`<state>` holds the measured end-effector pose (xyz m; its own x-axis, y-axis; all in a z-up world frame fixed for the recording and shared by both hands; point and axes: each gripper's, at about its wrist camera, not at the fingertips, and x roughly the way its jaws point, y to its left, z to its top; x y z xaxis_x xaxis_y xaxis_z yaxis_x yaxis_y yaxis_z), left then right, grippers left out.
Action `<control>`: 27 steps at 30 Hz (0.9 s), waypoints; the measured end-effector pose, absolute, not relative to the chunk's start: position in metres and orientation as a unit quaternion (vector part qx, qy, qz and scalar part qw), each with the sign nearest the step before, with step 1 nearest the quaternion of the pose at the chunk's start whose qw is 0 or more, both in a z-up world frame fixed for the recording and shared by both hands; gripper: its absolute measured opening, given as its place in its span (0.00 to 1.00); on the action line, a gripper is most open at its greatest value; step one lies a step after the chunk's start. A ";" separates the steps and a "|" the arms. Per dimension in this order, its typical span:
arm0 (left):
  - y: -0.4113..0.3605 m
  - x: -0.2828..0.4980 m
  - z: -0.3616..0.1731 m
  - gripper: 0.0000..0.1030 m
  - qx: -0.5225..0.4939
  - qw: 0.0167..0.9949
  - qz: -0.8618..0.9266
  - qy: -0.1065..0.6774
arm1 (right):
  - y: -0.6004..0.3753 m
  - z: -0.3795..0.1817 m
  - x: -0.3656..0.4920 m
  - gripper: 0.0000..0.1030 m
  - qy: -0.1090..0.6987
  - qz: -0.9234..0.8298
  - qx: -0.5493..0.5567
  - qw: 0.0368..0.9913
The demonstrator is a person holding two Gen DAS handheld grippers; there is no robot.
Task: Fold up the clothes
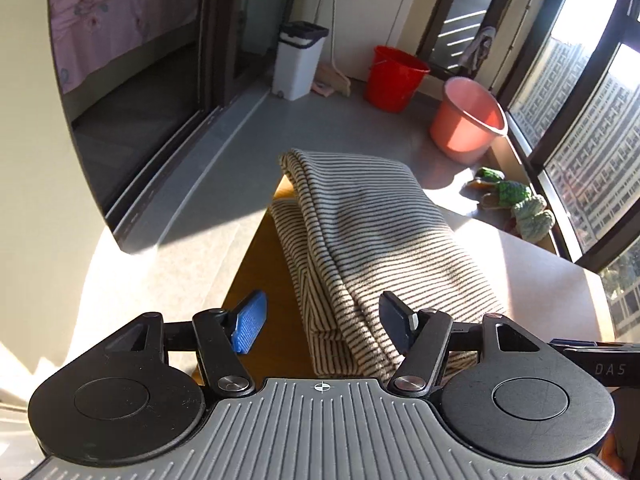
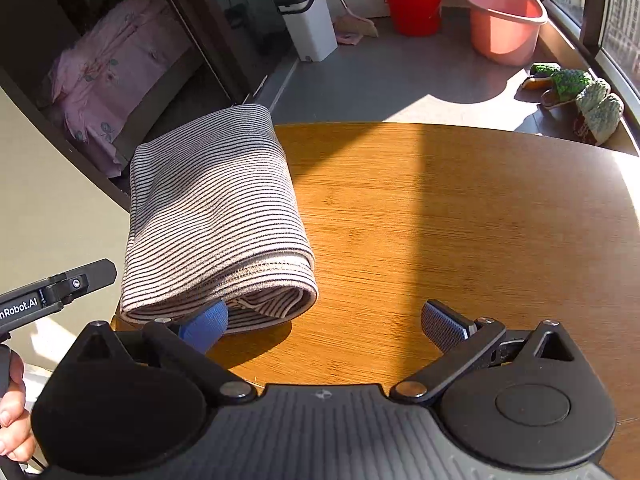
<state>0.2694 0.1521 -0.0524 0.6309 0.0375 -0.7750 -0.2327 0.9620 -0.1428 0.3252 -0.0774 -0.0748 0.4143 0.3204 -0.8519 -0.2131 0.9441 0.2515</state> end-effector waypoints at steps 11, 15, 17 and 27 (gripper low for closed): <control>0.070 0.120 -0.028 1.00 -0.161 0.879 0.181 0.411 | -0.121 -0.019 0.187 1.00 0.388 0.176 -0.077 0.901; 0.051 0.100 -0.015 1.00 -0.135 0.875 0.203 0.419 | -0.139 -0.010 0.174 1.00 0.397 0.187 -0.051 0.897; 0.043 0.094 -0.011 1.00 -0.108 0.875 0.208 0.423 | -0.141 -0.007 0.165 1.00 0.389 0.184 -0.057 0.901; 0.032 0.067 -0.006 1.00 -0.125 0.863 0.230 0.432 | -0.156 -0.001 0.131 1.00 0.381 0.167 -0.049 0.908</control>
